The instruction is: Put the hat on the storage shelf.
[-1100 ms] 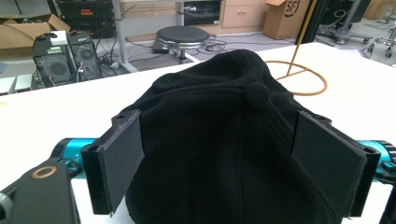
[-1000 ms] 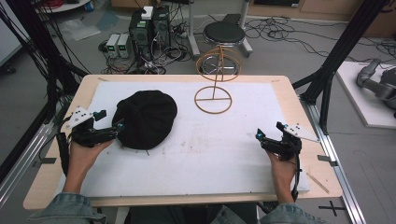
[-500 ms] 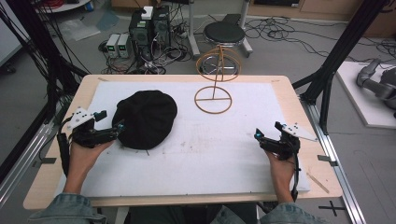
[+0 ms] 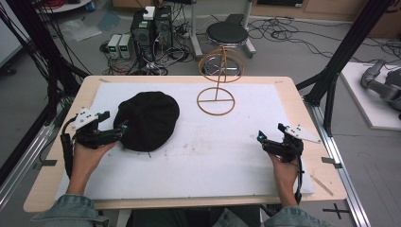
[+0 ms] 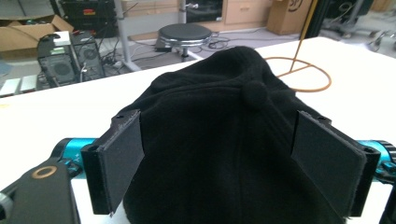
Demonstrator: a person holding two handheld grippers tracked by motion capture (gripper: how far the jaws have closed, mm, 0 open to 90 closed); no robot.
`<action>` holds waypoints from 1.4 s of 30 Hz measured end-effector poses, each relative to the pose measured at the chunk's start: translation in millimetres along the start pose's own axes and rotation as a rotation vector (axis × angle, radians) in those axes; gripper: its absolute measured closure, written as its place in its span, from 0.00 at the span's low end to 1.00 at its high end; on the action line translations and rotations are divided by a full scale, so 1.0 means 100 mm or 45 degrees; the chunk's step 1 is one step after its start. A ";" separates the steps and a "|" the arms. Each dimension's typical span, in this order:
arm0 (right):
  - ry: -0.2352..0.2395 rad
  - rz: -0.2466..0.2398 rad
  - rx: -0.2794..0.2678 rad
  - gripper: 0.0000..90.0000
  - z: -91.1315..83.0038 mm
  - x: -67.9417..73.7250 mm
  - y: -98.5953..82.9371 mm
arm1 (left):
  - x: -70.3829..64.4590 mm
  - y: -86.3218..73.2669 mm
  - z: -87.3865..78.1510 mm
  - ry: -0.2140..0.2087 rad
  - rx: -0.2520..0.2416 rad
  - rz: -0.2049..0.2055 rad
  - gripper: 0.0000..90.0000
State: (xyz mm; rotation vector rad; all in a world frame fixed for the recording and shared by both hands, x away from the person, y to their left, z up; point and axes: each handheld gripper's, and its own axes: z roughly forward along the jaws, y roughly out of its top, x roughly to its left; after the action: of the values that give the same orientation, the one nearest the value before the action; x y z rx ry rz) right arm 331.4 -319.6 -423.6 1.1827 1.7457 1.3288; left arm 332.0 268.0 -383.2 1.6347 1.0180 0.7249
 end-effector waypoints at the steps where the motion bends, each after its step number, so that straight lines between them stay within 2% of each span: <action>1: -0.002 0.006 -0.001 0.14 0.00 0.01 0.00 | -0.01 0.01 0.02 -0.006 -0.002 -0.006 0.19; 7: -0.003 0.021 0.003 0.14 0.00 0.00 0.00 | -0.05 0.05 0.11 -0.007 0.014 0.017 0.20; 16: 0.002 0.012 0.005 0.14 0.01 -0.01 0.00 | -0.12 0.07 0.28 -0.005 0.045 0.042 0.20; 25: 0.004 0.019 0.004 0.14 0.01 -0.02 0.00 | -0.16 0.09 0.40 0.004 0.055 0.066 0.20; 28: 0.004 0.018 0.005 0.14 0.01 -0.02 0.00 | -0.21 0.09 0.45 -0.002 0.054 0.085 0.20; 36: 0.006 0.026 0.015 0.14 0.02 -0.03 -0.01 | -0.26 0.07 0.60 0.033 0.080 0.127 0.22; 42: -0.001 0.026 0.016 0.14 0.02 -0.04 -0.01 | -0.27 0.05 0.66 0.038 0.093 0.135 0.25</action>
State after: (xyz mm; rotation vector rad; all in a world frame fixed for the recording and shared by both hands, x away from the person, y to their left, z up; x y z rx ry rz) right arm 334.3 -323.1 -425.0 1.2107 1.7482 1.3311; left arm 376.7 214.4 -396.4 1.7561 0.9949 0.7926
